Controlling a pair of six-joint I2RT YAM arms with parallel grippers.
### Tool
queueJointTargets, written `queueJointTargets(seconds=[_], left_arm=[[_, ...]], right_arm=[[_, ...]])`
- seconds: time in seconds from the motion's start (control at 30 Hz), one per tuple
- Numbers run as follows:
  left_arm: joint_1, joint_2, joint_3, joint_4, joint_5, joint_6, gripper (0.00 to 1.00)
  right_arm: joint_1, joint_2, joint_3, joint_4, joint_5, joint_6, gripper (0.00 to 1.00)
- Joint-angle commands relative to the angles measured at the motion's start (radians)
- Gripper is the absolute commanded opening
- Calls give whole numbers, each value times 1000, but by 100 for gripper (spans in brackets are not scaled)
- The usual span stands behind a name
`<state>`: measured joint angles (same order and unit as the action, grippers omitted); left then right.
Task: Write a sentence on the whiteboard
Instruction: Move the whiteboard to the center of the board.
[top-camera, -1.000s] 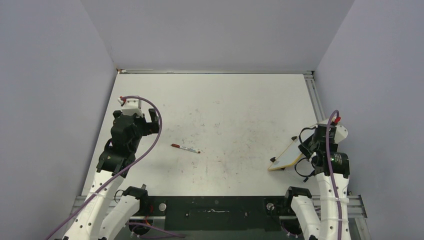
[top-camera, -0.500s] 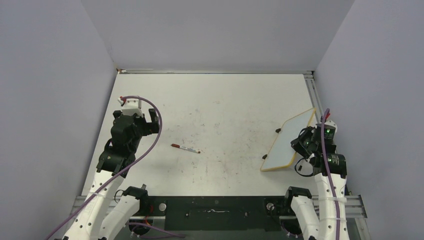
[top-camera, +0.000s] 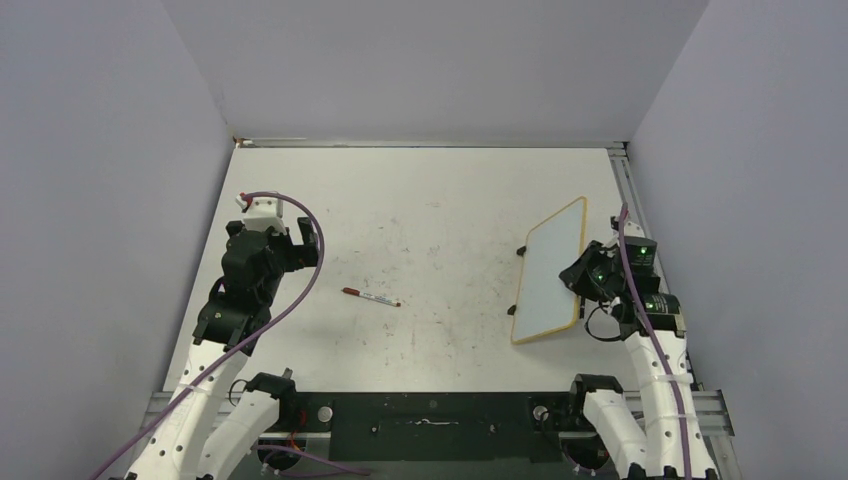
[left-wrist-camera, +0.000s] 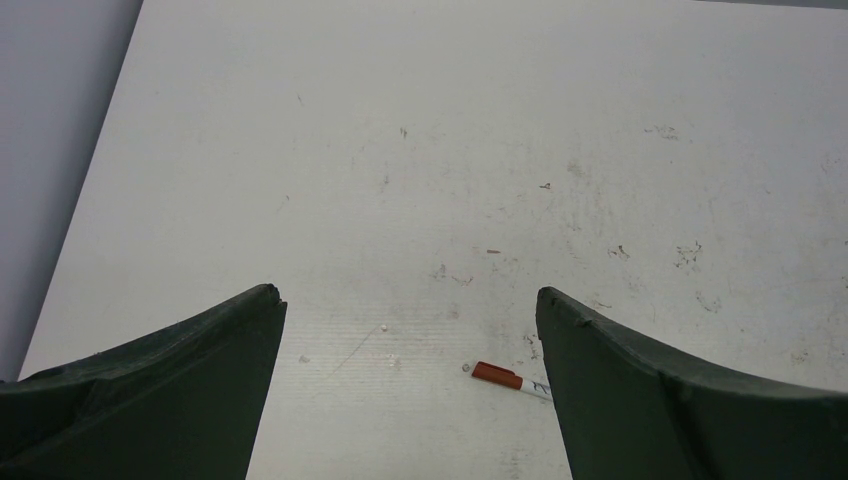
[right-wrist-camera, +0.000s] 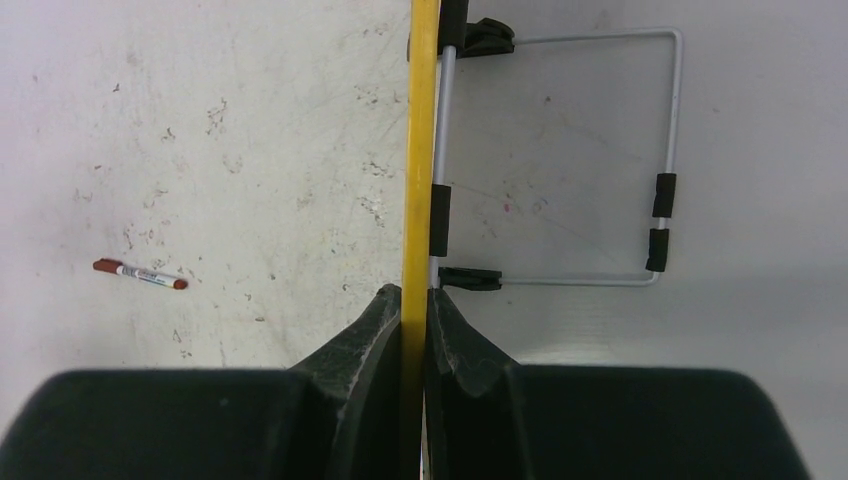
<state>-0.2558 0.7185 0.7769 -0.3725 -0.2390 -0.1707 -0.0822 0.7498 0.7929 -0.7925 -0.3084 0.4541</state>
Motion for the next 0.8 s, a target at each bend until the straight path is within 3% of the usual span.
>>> queueJointTargets(seconds=[0.0, 0.37, 0.57, 0.77], left_arm=[[-4, -2, 8, 12, 4, 12, 96], [5, 9, 7, 12, 26, 8, 96], [10, 10, 4, 14, 43, 4, 96], [13, 15, 1, 23, 92, 2, 96]], right_arm=[[123, 57, -23, 132, -105, 6, 5], [513, 321, 43, 303, -33, 12, 5], [599, 484, 132, 347, -96, -33, 5], [662, 626, 254, 285, -169, -121, 5]])
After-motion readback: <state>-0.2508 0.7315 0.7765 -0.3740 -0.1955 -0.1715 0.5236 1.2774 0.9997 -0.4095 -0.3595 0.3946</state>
